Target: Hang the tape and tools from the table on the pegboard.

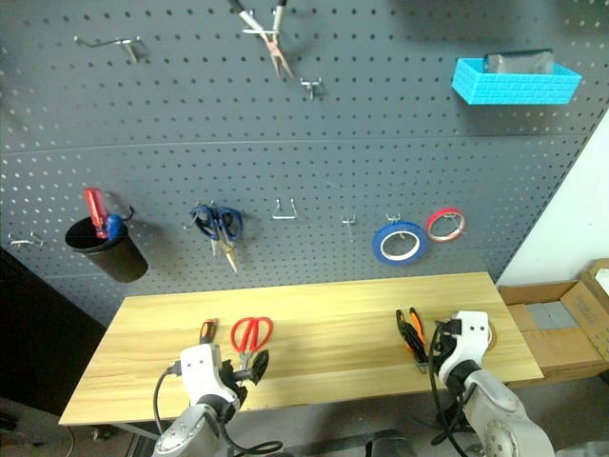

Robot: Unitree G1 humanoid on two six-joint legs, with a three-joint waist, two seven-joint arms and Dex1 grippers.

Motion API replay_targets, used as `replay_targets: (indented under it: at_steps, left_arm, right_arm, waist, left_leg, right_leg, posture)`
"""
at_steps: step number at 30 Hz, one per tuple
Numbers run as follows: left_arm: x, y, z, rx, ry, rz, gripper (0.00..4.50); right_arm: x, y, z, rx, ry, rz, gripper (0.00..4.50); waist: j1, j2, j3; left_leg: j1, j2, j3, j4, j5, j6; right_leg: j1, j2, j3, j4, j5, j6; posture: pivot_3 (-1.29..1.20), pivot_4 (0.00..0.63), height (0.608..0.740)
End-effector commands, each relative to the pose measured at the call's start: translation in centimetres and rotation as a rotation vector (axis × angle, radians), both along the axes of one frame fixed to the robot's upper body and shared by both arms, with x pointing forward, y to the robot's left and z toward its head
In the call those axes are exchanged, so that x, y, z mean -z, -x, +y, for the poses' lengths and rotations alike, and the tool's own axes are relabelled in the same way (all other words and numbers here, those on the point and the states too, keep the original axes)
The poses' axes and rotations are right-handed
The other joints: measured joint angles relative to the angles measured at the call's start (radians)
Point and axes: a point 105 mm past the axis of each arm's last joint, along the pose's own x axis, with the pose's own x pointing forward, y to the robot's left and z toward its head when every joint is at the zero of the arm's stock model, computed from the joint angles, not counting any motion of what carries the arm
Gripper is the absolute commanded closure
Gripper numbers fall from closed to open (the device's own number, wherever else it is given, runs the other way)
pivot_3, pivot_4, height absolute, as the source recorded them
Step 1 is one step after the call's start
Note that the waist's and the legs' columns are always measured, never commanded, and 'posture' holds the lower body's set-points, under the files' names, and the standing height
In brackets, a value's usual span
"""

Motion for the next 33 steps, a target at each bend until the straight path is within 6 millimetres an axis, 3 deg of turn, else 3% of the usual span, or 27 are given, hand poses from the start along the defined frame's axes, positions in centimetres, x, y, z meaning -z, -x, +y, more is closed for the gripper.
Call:
replay_targets:
  at_steps: [1, 21, 28, 33]
  left_arm:
    - [-1.2, -0.3, 0.4, -0.003, -0.022, -0.040, 0.01]
    - [-1.4, -0.1, 0.9, -0.027, -0.021, -0.051, 0.01]
    - [-1.6, 1.5, 6.7, -0.187, -0.129, -0.024, 0.01]
    - [-0.9, 2.1, 7.6, -0.166, -0.103, 0.000, 0.01]
  right_arm:
    - [-1.1, -0.4, 0.0, -0.004, -0.006, -0.051, 0.00]
    - [-1.1, 0.0, -0.2, 0.003, 0.003, -0.048, 0.00]
    - [-0.9, 0.5, -0.2, 0.000, 0.004, -0.042, 0.00]
    - [-0.6, 0.9, -0.5, 0.008, 0.007, -0.022, 0.00]
  waist:
    - [0.000, 0.000, 0.000]
    - [0.001, 0.000, 0.000]
    - [0.000, 0.000, 0.000]
    - [0.001, 0.000, 0.000]
  left_leg:
    - [0.000, 0.000, 0.000, 0.000, 0.000, 0.000]
    - [0.000, 0.000, 0.000, 0.000, 0.000, 0.000]
    - [0.000, 0.001, 0.000, 0.000, 0.000, 0.000]
    - [0.001, 0.000, -0.001, 0.000, -0.001, 0.000]
  right_leg:
    - [0.000, 0.000, 0.000, 0.000, 0.000, 0.000]
    - [0.000, 0.000, 0.000, 0.000, 0.000, 0.000]
    - [0.000, 0.000, 0.000, 0.000, -0.001, -0.001]
    - [0.000, 0.000, 0.000, 0.000, -0.001, 0.000]
  posture:
    - [-0.13, 0.036, 0.740]
    - [-0.14, 0.038, 0.740]
    - [-0.14, 0.035, 0.740]
    - [-0.15, 0.033, 0.740]
